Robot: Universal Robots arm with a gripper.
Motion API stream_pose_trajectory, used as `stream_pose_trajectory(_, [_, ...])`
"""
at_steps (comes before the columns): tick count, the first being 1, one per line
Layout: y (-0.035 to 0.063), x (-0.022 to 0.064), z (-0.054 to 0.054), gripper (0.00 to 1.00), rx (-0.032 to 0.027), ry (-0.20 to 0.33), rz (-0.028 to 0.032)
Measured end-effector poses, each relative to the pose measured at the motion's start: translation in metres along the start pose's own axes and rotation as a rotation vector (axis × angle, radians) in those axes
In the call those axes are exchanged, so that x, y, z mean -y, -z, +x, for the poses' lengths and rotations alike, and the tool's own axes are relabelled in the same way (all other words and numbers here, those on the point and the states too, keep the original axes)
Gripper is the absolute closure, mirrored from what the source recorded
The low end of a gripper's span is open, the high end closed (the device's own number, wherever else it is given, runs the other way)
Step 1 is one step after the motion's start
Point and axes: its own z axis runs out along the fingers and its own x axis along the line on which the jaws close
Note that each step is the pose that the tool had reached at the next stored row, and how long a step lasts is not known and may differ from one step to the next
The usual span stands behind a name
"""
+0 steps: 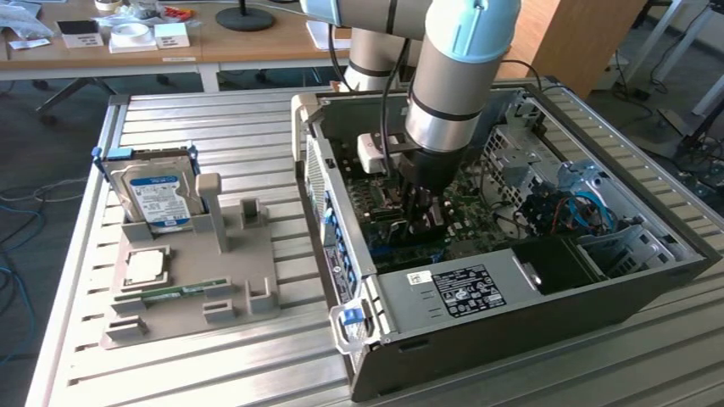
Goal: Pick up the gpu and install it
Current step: 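Insert the gpu into the slot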
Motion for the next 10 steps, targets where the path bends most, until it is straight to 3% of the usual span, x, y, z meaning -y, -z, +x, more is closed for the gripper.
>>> stream_pose_trajectory(6, [-0.0002, -0.0002, 0.0000, 0.72, 0.0005, 0.000, -0.0003])
stream_pose_trajectory(10, [0.0000, 0.0000, 0.0000, 0.60, 0.0000, 0.000, 0.0000])
